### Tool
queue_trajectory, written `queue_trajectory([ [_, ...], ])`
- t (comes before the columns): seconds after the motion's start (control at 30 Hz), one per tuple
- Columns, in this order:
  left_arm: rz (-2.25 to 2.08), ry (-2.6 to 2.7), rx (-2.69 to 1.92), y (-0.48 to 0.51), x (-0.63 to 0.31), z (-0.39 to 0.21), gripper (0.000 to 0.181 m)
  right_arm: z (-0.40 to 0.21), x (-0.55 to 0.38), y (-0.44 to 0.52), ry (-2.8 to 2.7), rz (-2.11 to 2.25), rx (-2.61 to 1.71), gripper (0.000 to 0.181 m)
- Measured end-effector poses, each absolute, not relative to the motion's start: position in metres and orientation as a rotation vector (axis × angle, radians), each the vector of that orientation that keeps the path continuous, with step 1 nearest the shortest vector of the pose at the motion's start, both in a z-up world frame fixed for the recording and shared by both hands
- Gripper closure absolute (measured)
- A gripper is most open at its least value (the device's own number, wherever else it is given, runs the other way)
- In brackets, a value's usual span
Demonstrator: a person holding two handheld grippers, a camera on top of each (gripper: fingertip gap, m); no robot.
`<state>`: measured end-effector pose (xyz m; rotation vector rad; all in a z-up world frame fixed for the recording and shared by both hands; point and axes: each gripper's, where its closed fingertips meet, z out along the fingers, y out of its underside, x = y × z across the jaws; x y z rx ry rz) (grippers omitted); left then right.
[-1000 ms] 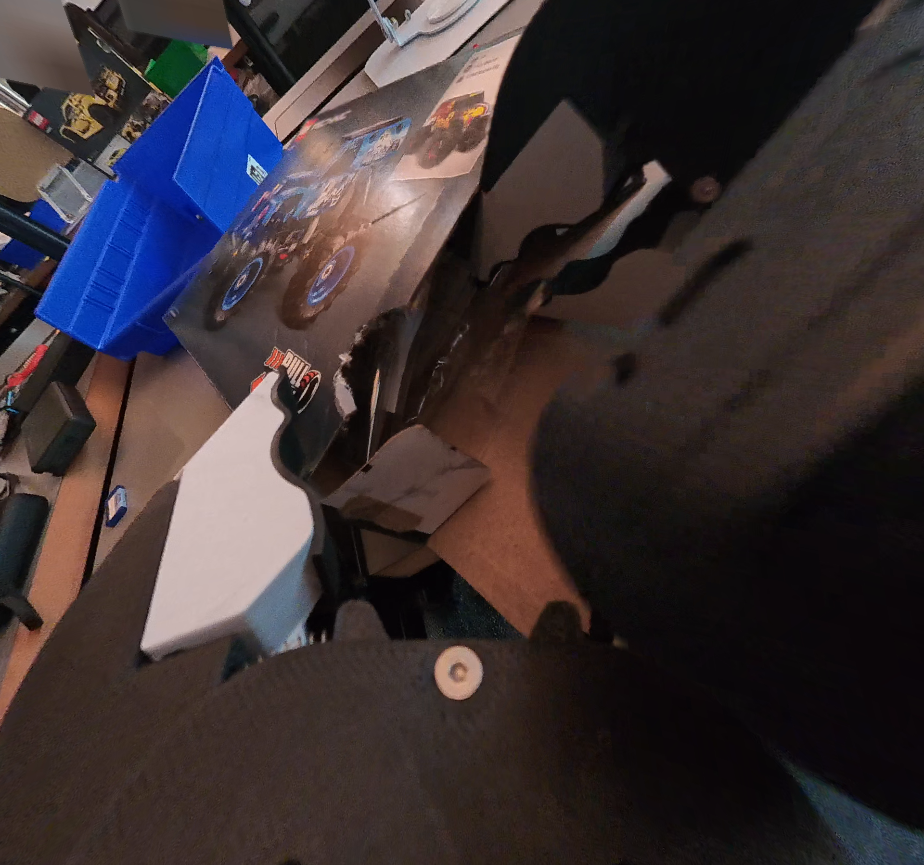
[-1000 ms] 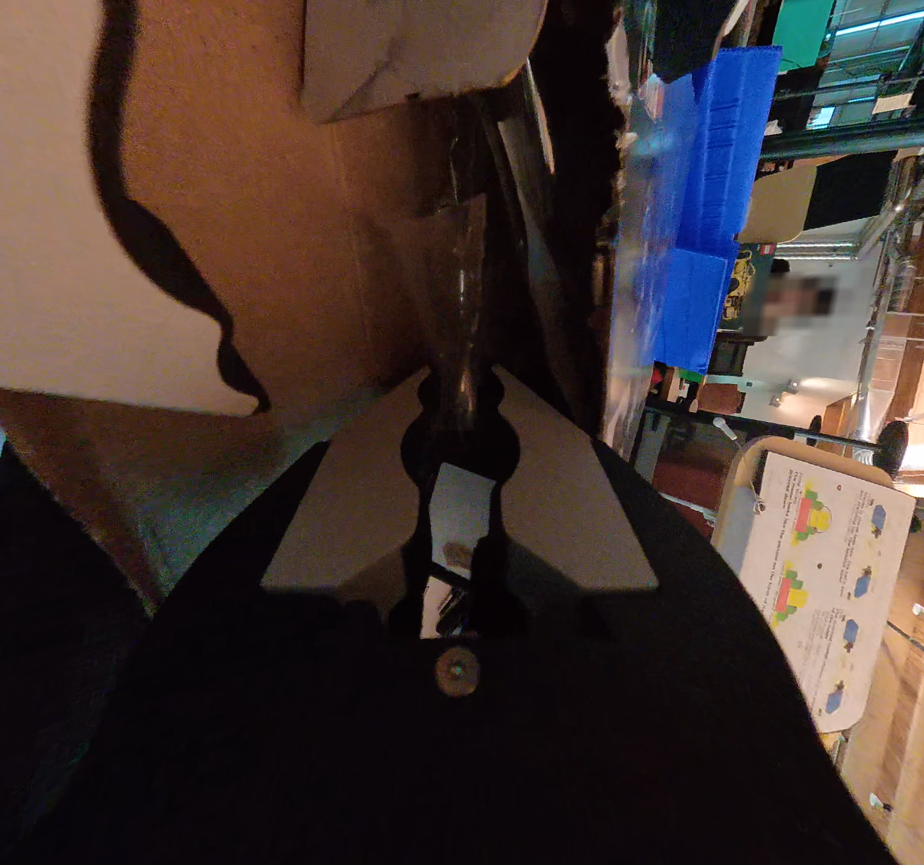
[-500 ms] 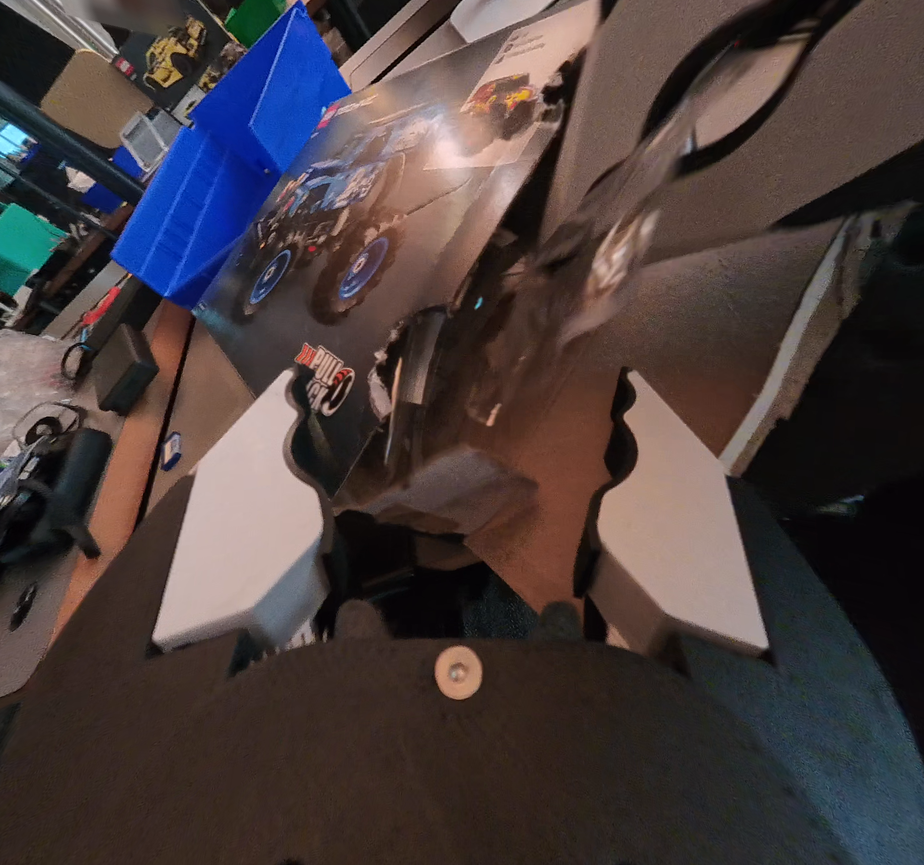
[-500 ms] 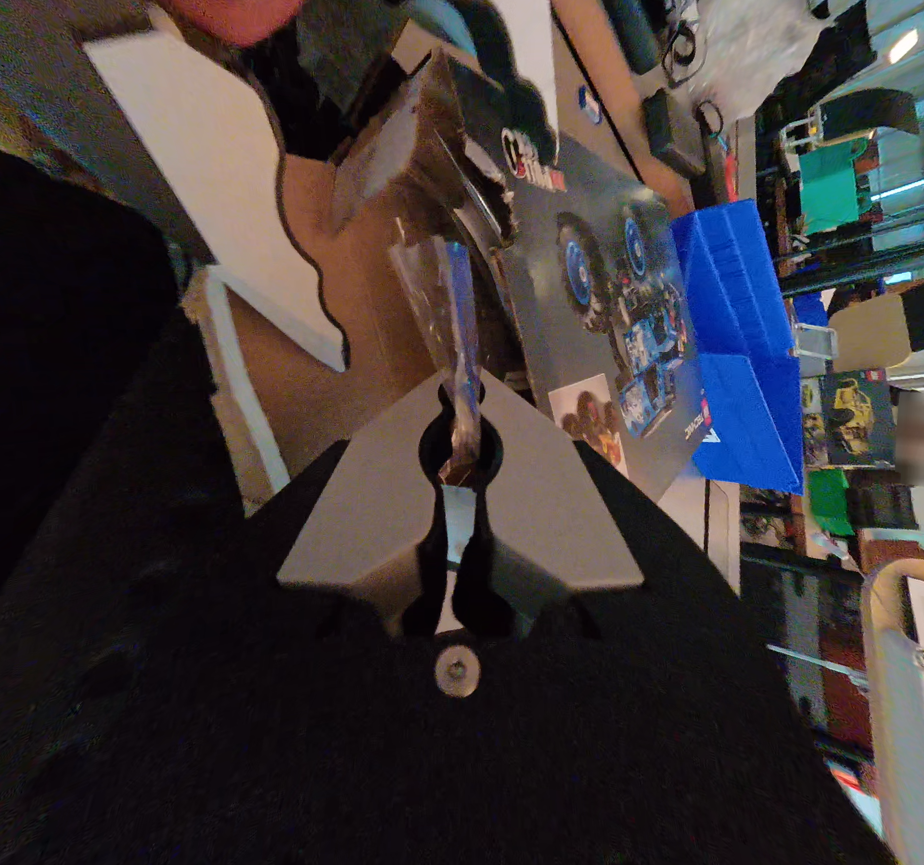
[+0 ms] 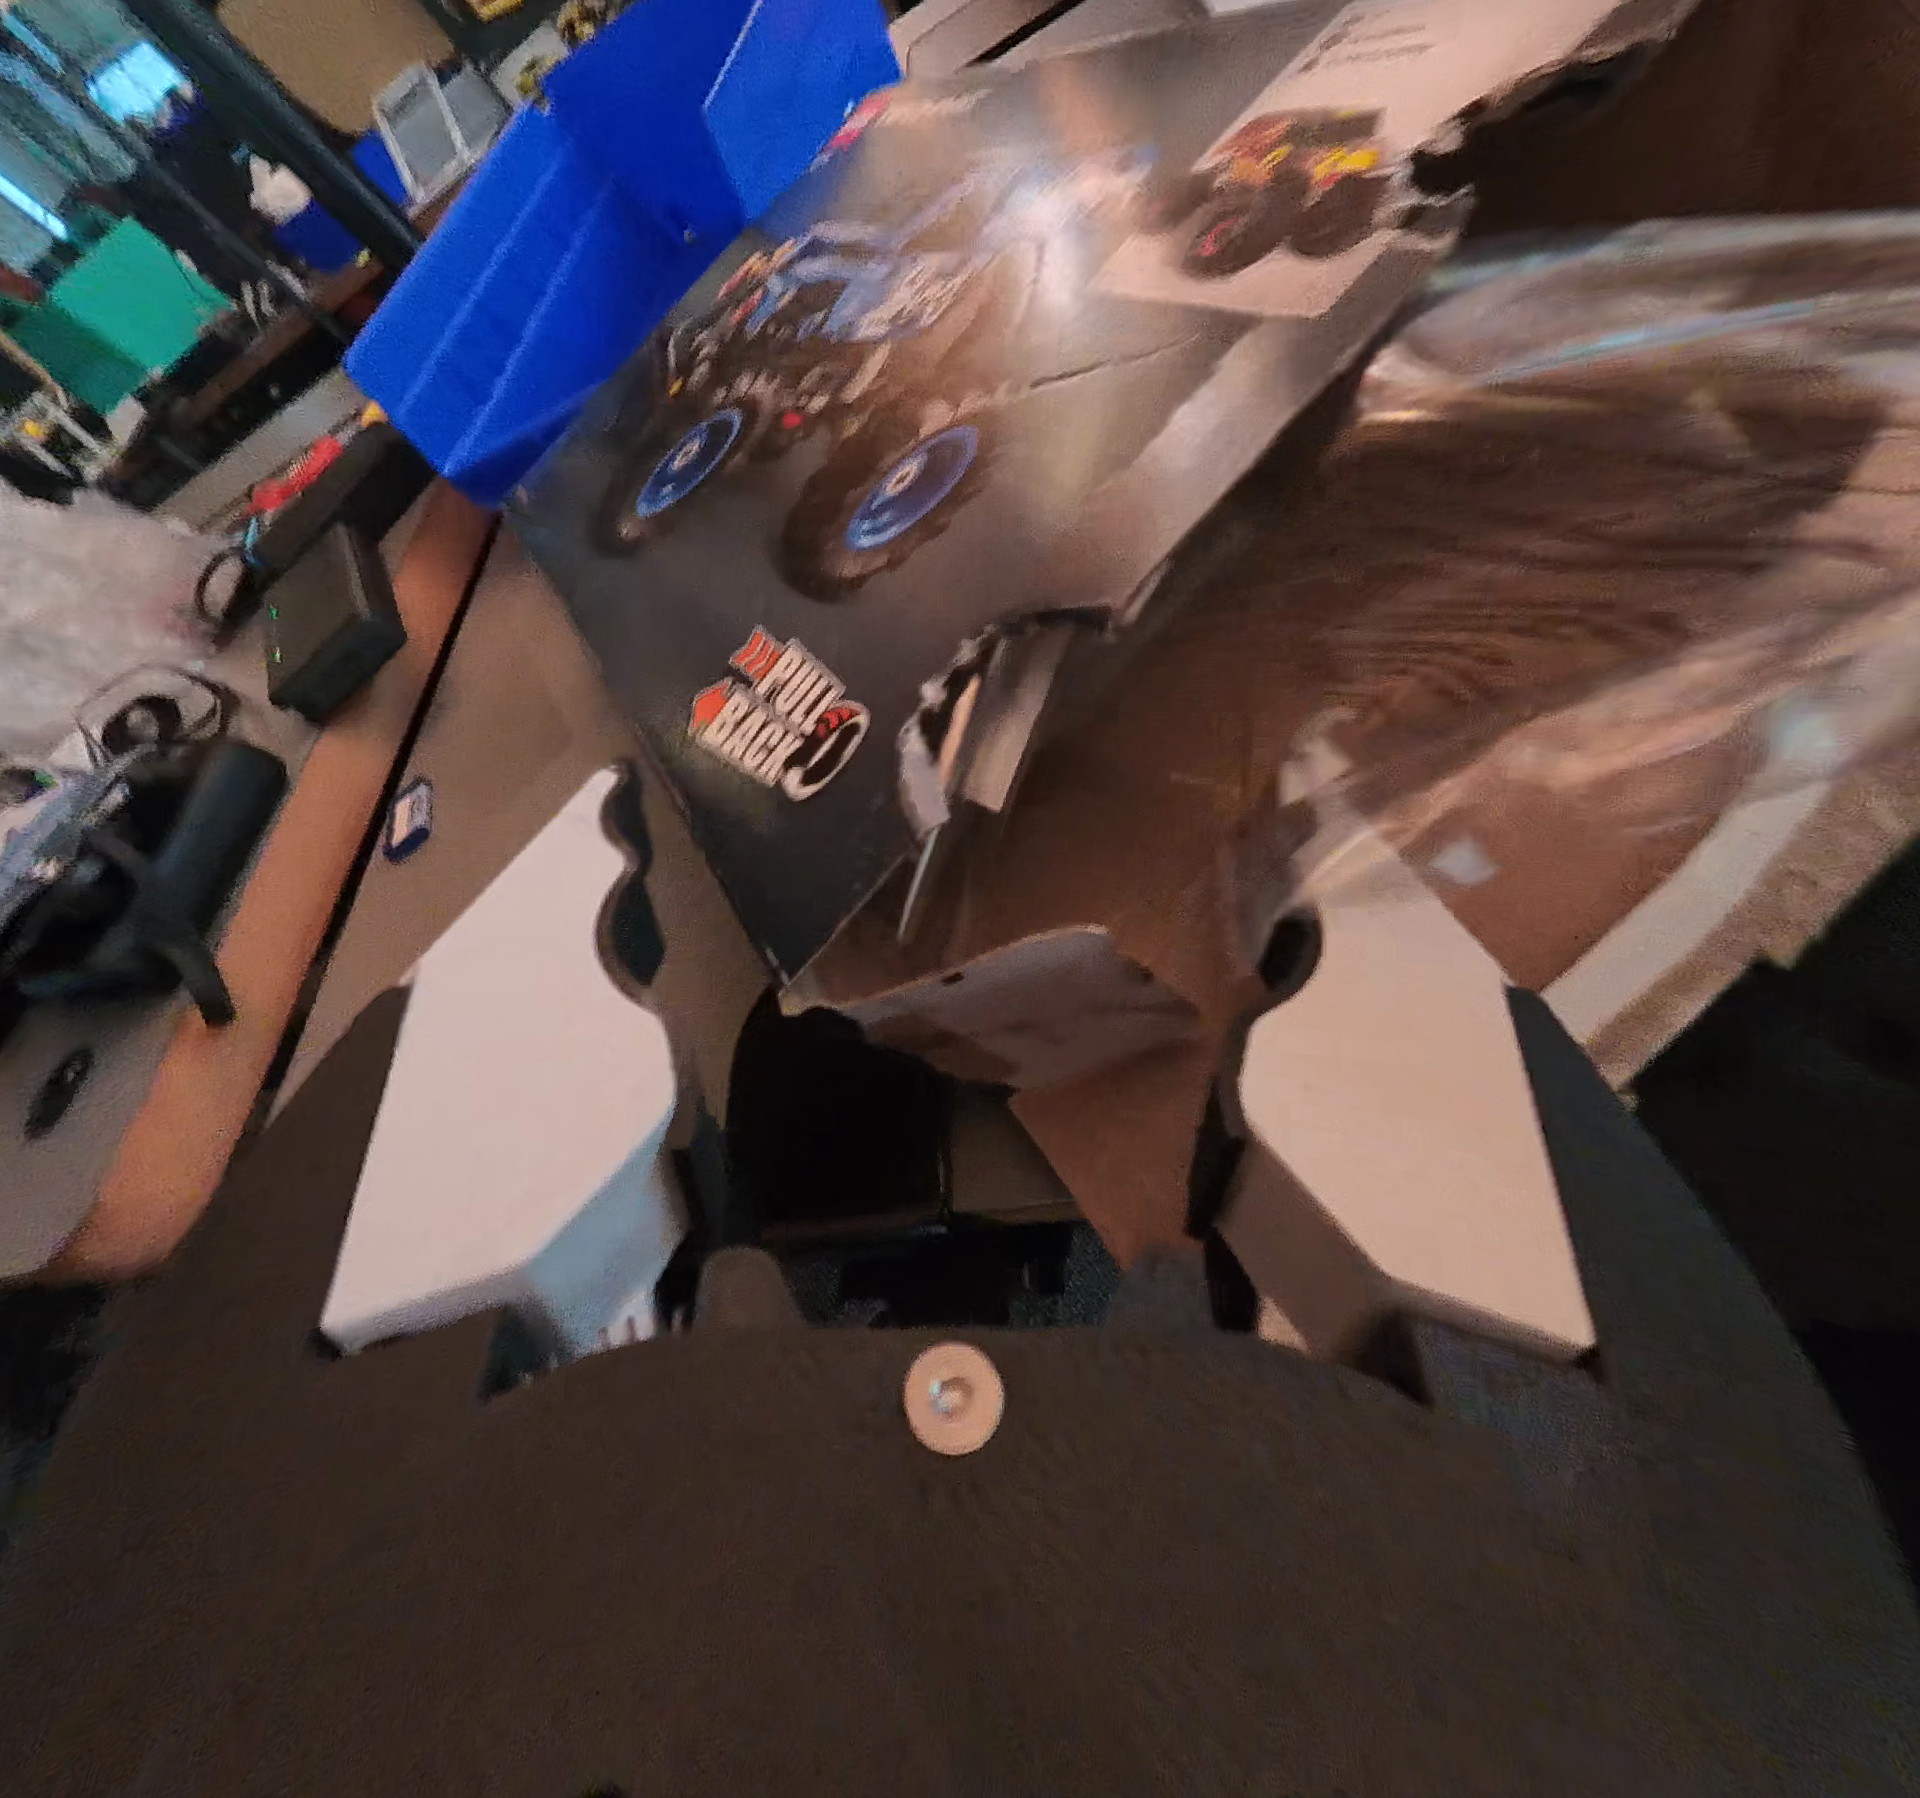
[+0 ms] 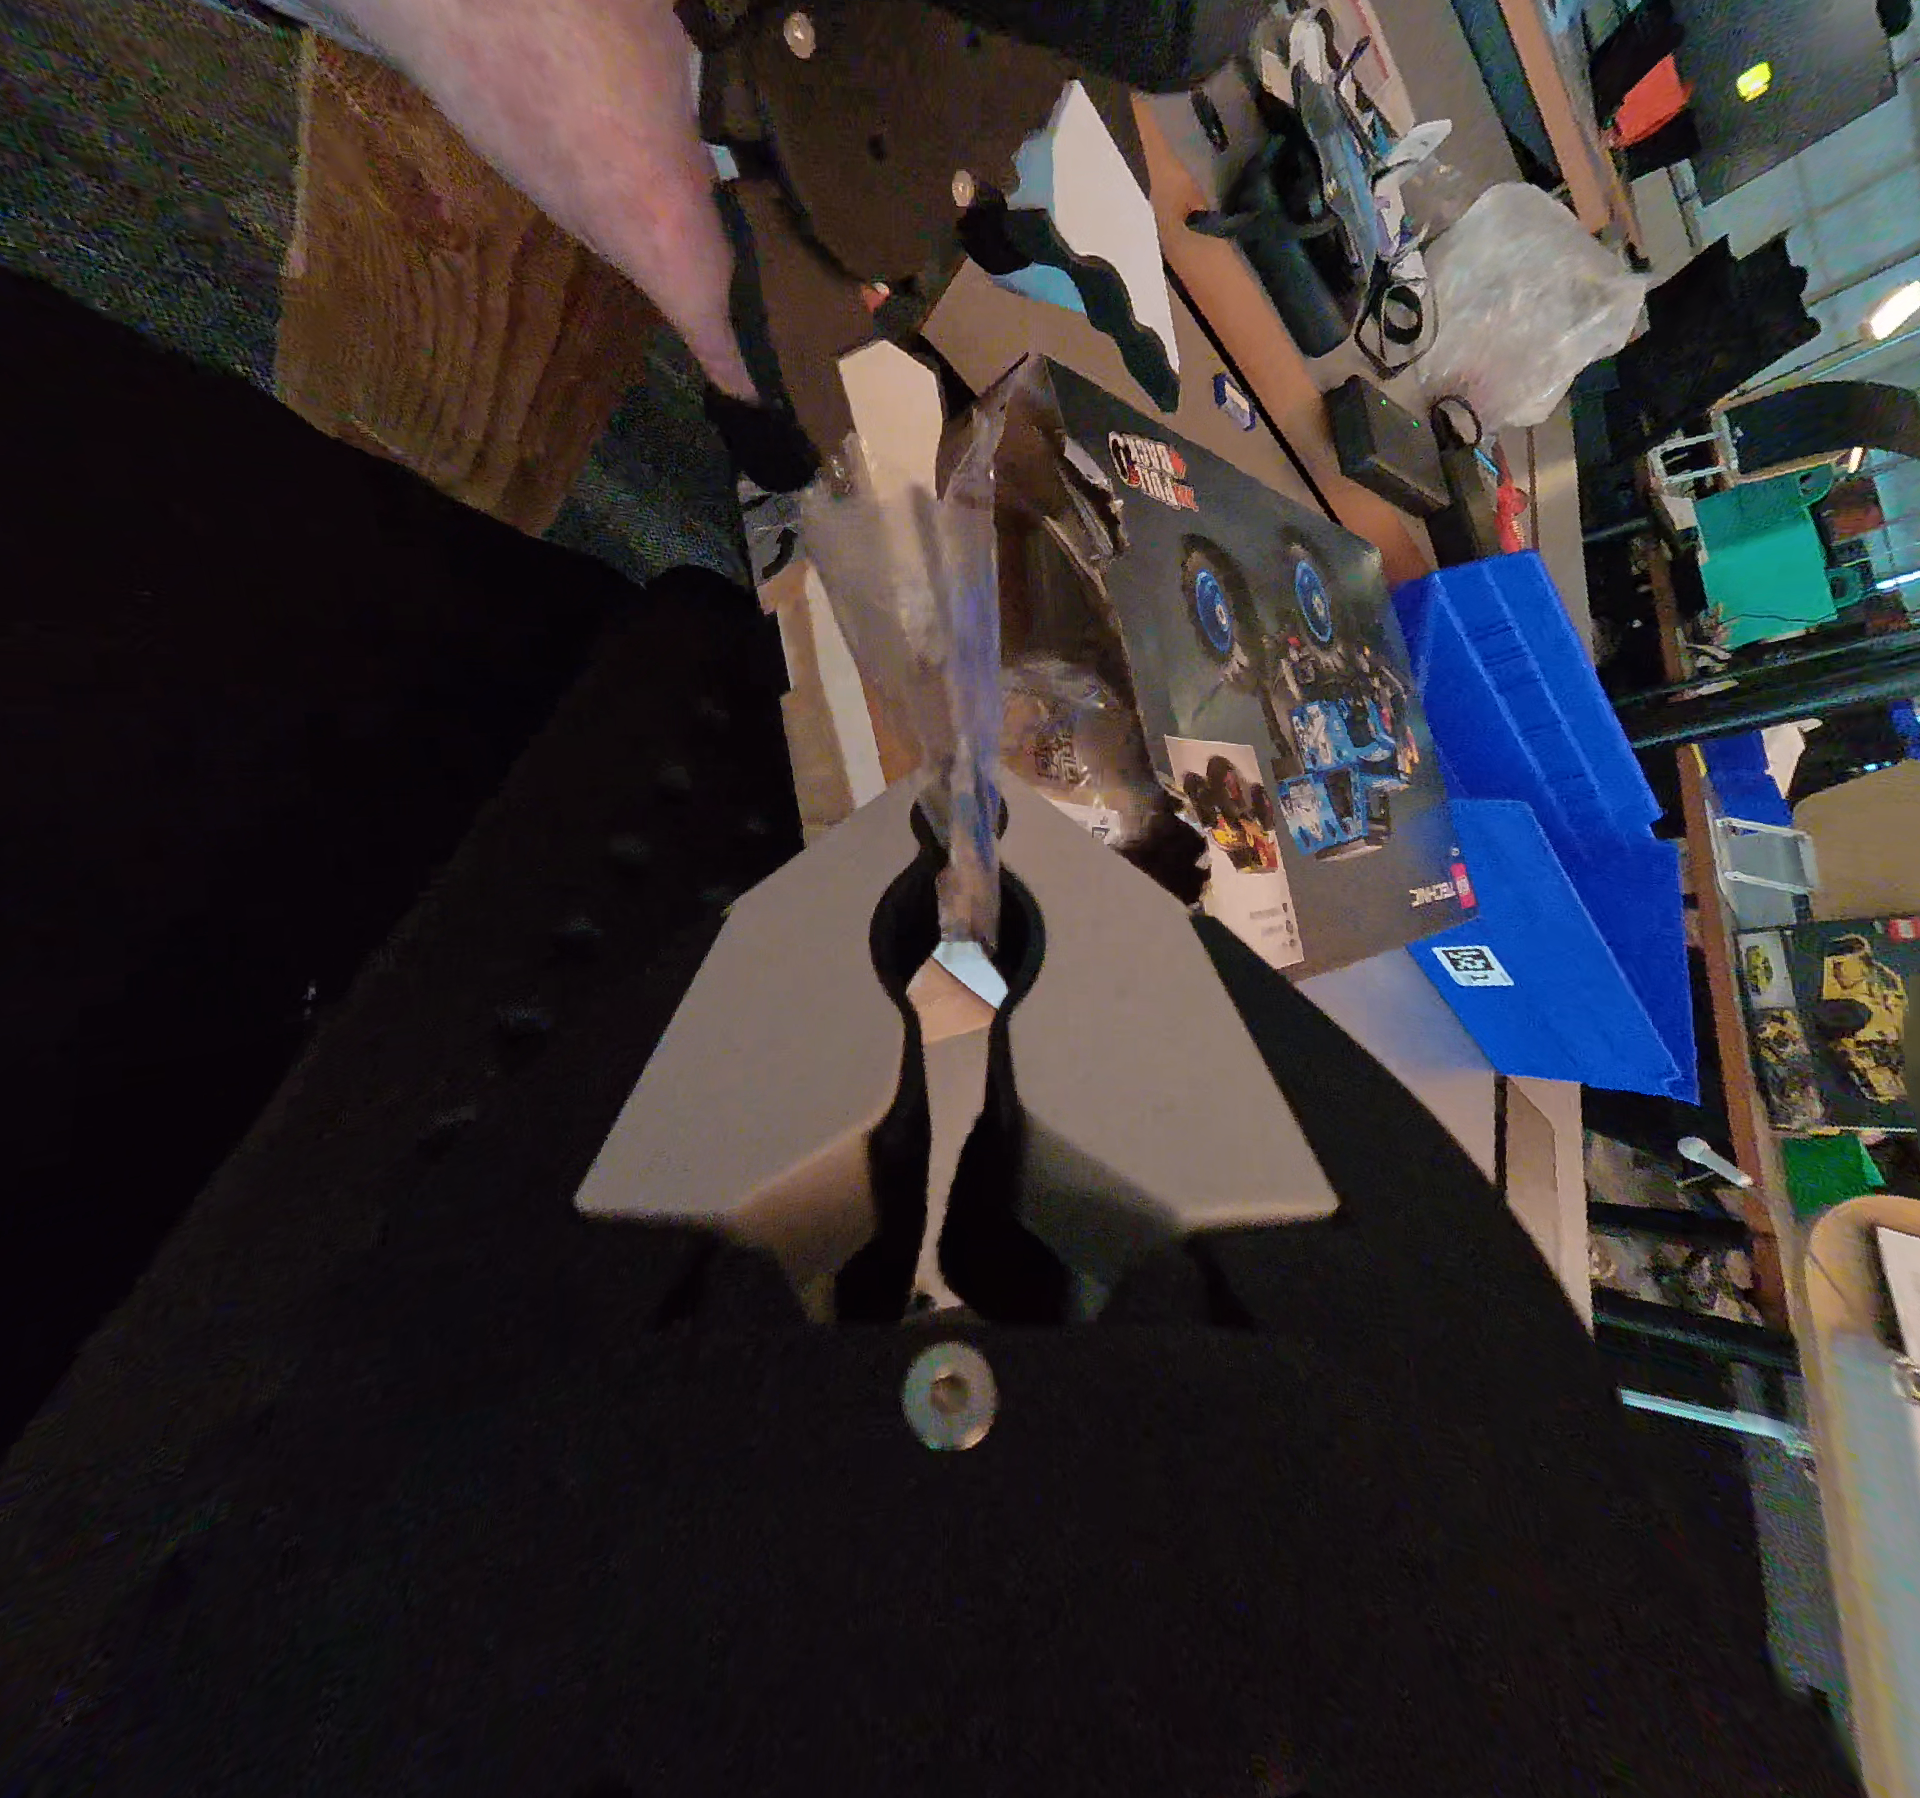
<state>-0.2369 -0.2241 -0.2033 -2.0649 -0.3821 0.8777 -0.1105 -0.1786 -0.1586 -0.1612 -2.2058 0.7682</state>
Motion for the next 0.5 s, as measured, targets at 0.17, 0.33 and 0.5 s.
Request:
queue_trajectory([
  [0.17,0.957,-0.406,-2.068,-0.235,-0.250,-0.207,0.086,-0.151,-0.086,-0.183,-2.182,0.819,-0.123,0.181],
  [0.33,0.942,-0.493,-2.061,-0.243,-0.267,-0.208,0.086,-0.106,-0.072,-0.163,-2.118,1.089,-0.229,0.181],
  [0.5,1.010,-0.522,-2.070,-0.249,-0.287,-0.206,0.082,-0.071,-0.067,-0.138,-2.090,1.293,-0.366,0.181],
])
